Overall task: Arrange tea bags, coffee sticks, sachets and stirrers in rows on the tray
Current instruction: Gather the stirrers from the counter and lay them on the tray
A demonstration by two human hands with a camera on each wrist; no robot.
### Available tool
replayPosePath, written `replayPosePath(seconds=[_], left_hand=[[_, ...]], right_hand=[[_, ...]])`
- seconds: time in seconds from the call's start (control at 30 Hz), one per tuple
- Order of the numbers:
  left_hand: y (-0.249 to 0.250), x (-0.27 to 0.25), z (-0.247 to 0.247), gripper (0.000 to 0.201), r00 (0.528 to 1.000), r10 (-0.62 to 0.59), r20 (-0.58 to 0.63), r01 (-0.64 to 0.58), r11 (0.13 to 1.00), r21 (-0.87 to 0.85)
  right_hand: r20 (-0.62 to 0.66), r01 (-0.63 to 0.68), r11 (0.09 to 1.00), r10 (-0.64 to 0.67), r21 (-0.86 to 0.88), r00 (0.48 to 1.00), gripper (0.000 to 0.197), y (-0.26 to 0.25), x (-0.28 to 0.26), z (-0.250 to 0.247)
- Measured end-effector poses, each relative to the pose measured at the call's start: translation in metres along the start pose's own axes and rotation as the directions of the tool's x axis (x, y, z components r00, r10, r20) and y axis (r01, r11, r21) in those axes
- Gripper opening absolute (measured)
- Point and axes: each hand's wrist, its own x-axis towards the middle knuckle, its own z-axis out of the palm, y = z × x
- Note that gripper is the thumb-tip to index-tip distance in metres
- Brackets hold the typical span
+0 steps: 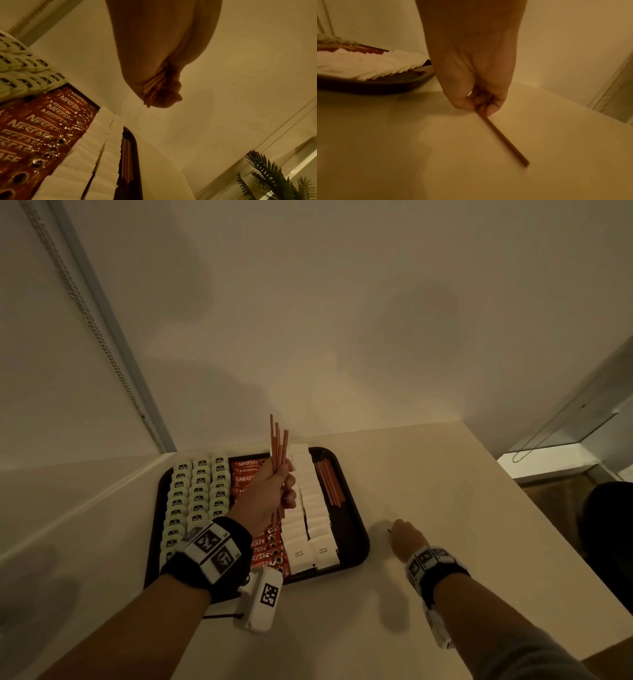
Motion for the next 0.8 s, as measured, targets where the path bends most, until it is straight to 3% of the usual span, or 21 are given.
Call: replayPosePath(seconds=[0.07,0.13,0.2,0.27,0.3,0.37,0.53,0.63,0.7,0.8], left_hand=[[0.000,0.000,-0.005,0.019,1.000,-0.001,-0.014,0.001,1.000,0.002],[0.000,0.000,-0.009,0.012,1.000,0.004,-0.023,-0.003,1.000,0.018],[0.002,-0.005,-0.010,0.010,1.000,0.000,0.001,0.000,1.000,0.027],[0.004,-0.010,-0.009,0.014,1.000,-0.010,0.027,0.009,0.999,0.041],[0.005,-0.014,-0.008,0.017,0.999,-0.013,0.038,0.011,0.998,0.056],[0.008,-0.021,-0.011,0.023,0.998,-0.018,0.059,0.014,0.998,0.068],[0.011,-0.038,-0.029,0.023,0.992,-0.066,0.112,0.071,0.997,-0.042],[0.011,-0.051,-0.040,0.019,0.985,-0.088,0.147,0.096,0.994,-0.048],[0.010,-0.058,-0.043,0.019,0.982,-0.092,0.165,0.102,0.993,-0.055],[0.011,-0.065,-0.047,0.017,0.982,-0.086,0.167,0.098,0.993,-0.065]], right_hand=[[-0.025,0.076,0.994,-0.074,0.078,0.997,0.026,-0.020,-0.006,-0.028],[-0.126,0.189,0.938,-0.159,0.291,0.979,0.011,-0.055,-0.020,-0.067],[-0.146,0.316,0.712,-0.291,0.627,0.946,0.012,-0.094,-0.043,-0.104],[-0.106,0.363,0.408,-0.529,0.838,0.842,0.025,-0.127,-0.072,-0.129],[-0.106,0.394,0.342,-0.625,0.853,0.773,0.030,-0.140,-0.084,-0.137],[-0.141,0.519,0.350,-0.709,0.780,0.691,0.030,-0.163,-0.103,-0.144],[-0.303,0.781,0.441,-0.746,0.443,0.593,0.030,-0.195,-0.112,-0.131],[-0.427,0.873,0.371,-0.766,0.317,0.481,0.039,-0.202,-0.112,-0.127],[-0.411,0.896,0.339,-0.801,0.288,0.436,0.049,-0.209,-0.118,-0.129],[-0.210,0.904,0.376,-0.885,0.206,0.416,0.078,-0.215,-0.134,-0.128]])
